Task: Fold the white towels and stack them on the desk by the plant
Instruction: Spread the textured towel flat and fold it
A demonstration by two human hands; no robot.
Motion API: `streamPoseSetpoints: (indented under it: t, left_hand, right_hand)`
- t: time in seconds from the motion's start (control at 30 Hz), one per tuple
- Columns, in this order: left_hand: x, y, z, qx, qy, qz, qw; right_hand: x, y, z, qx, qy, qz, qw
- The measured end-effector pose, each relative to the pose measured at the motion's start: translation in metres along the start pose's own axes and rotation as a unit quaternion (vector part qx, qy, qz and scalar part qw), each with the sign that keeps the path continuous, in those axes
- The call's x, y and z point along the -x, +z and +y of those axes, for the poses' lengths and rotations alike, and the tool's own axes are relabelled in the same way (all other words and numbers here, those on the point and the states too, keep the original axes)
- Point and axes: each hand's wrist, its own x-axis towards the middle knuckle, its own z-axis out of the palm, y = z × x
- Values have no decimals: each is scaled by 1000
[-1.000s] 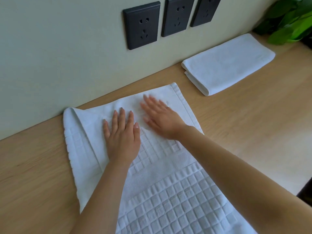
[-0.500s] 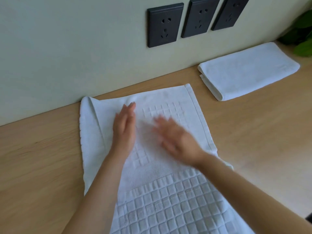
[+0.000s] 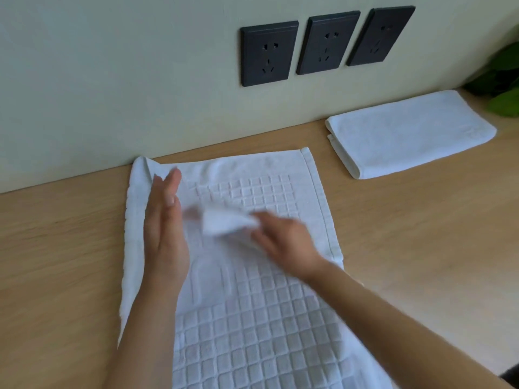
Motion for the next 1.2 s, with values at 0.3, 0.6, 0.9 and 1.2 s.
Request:
streamPoseSetpoints:
  t: [0.3,0.6,0.9,1.2]
  left_hand:
    - [-40,33,-69,-431,52,-102,895]
    - [-60,28,-82,-484,70,-51,871]
    - [-110,17,-84,-498,86,-14,863]
    - [-133,28,-77,-513,54,46,856]
  right_hand:
    - [-71,-63,84,70,285,67,954]
    - [-46,43,-2,-17,84,13,996]
    - [-28,70,15,165,33,-89,982]
    - [-27,67,15,193,24,-100,976]
